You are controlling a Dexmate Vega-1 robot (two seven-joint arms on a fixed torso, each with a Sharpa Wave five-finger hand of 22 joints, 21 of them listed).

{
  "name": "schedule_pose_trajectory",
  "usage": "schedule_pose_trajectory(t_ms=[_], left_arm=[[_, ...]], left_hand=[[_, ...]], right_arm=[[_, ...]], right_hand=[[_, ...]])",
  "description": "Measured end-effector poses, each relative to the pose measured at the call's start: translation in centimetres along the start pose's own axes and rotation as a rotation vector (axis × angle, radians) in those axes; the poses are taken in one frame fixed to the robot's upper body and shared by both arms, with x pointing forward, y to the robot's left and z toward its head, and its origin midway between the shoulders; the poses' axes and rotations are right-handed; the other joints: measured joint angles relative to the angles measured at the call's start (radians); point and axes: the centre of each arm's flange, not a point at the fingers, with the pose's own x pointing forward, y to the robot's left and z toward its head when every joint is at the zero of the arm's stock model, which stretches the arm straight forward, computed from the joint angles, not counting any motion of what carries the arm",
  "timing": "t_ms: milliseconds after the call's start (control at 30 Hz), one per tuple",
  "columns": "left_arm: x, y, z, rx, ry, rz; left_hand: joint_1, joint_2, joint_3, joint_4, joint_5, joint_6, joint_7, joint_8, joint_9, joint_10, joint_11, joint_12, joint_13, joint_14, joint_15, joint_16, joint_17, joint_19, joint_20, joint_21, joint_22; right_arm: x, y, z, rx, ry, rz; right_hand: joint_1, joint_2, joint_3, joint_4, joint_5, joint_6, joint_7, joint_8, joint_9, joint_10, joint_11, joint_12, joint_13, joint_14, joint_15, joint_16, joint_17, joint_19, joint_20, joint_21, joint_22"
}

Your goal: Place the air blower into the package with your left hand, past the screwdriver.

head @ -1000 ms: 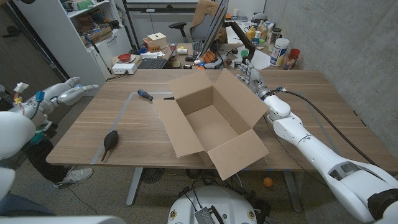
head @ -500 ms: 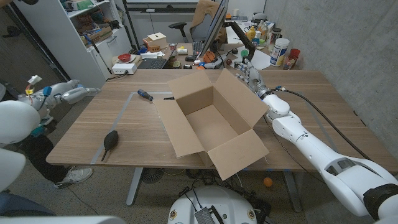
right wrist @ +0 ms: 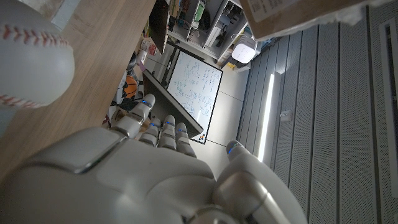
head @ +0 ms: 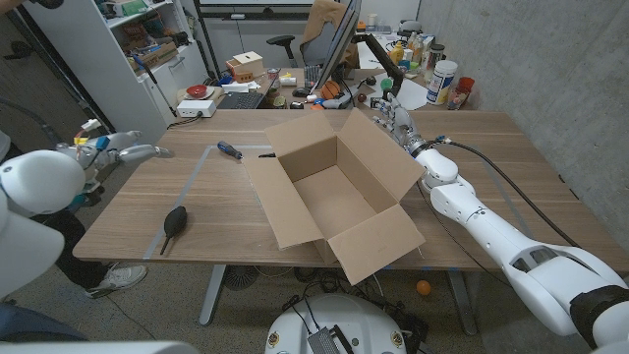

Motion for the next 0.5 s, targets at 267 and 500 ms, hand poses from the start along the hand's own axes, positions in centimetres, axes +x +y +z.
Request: schedule_pose_trajectory(t_ms=[267, 500], left_arm=[[0.5, -0.9, 0.4, 0.032, 0.020, -0.064], [0.9, -1.8, 1.3, 0.081, 0.025, -0.124]], left_hand=[[0.028, -0.012, -0.006, -0.016, 0.006, 0.000, 0.000, 0.000, 0.000, -0.012, 0.012, -0.004, 0.005, -0.009, 0.009, -0.006, 0.000, 0.010, 0.010, 0.000, 0.000], [0.043, -0.021, -0.011, -0.022, 0.009, 0.000, 0.000, 0.000, 0.000, -0.012, 0.012, -0.004, 0.005, -0.009, 0.009, -0.006, 0.000, 0.010, 0.010, 0.000, 0.000]], right_arm=[[0.1, -0.3, -0.1, 0.004, -0.005, 0.003], [0.3, -0.5, -0.2, 0.005, -0.007, 0.010]], right_hand=[[0.000, 0.000, 0.000, 0.000, 0.004, 0.005, 0.005, 0.000, 0.000, 0.000, 0.000, 0.000, 0.000, 0.000, 0.000, 0.000, 0.000, 0.000, 0.000, 0.000, 0.000], [0.000, 0.000, 0.000, 0.000, 0.004, 0.005, 0.005, 0.000, 0.000, 0.000, 0.000, 0.000, 0.000, 0.000, 0.000, 0.000, 0.000, 0.000, 0.000, 0.000, 0.000]])
